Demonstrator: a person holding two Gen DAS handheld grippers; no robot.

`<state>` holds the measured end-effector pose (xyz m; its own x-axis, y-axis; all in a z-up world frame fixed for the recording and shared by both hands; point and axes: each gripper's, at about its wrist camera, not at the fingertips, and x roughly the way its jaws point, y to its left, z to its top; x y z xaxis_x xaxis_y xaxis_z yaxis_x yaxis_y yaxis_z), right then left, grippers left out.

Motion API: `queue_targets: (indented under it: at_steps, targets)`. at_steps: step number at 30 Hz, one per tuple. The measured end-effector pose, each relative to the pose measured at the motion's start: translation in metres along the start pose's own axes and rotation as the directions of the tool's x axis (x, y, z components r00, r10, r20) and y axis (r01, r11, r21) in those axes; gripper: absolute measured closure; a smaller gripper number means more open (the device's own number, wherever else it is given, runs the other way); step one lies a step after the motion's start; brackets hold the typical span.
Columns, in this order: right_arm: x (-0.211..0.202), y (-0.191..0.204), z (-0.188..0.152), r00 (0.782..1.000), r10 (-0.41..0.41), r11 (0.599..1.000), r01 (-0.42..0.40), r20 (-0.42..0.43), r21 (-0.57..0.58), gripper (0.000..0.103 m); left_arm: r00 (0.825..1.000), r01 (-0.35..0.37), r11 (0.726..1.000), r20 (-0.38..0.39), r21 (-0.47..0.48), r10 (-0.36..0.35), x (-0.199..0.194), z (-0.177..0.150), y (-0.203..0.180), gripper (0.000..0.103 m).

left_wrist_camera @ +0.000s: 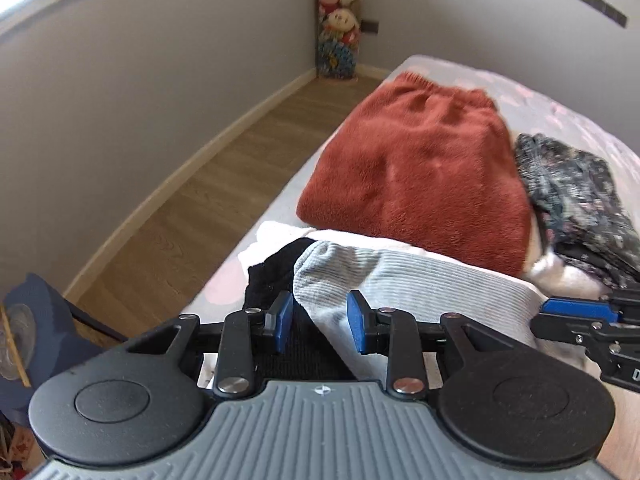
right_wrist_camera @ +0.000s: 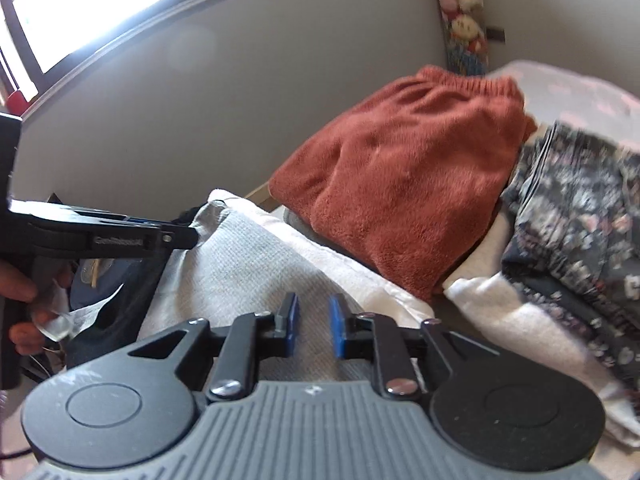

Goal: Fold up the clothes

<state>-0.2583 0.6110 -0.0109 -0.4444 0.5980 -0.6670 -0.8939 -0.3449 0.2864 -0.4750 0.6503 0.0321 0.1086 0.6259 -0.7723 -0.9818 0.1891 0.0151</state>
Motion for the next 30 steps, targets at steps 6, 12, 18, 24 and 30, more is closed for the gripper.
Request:
queue_targets:
  at_steps: [6, 12, 18, 24, 30]
  targets:
    - [-0.047, 0.035, -0.028, 0.993, 0.11, 0.994, -0.11, 0.037, 0.0, 0.081, 0.994, 0.095, 0.992, 0.052, 0.087, -0.1, -0.063, -0.044, -0.015, 0.075]
    - [-0.052, 0.075, -0.067, 0.993, 0.115, 0.993, -0.115, 0.004, -0.037, 0.086, 0.993, 0.114, 0.986, 0.019, 0.126, -0.117, -0.079, -0.09, -0.032, 0.076]
    - [-0.042, 0.089, -0.098, 0.997, 0.076, 0.996, -0.077, -0.019, -0.039, 0.089, 0.996, 0.078, 0.986, 0.018, 0.145, -0.082, -0.071, -0.114, -0.04, 0.076]
    - [-0.049, 0.082, -0.101, 0.999, 0.054, 0.998, -0.054, -0.004, 0.041, 0.084, 0.995, 0.07, 0.993, 0.059, 0.096, -0.076, -0.077, -0.121, -0.038, 0.076]
    - [-0.094, 0.09, -0.099, 0.996, 0.011, 0.998, -0.016, 0.083, 0.061, 0.073, 0.992, 0.029, 0.998, 0.121, 0.059, -0.036, -0.115, -0.122, -0.042, 0.06]
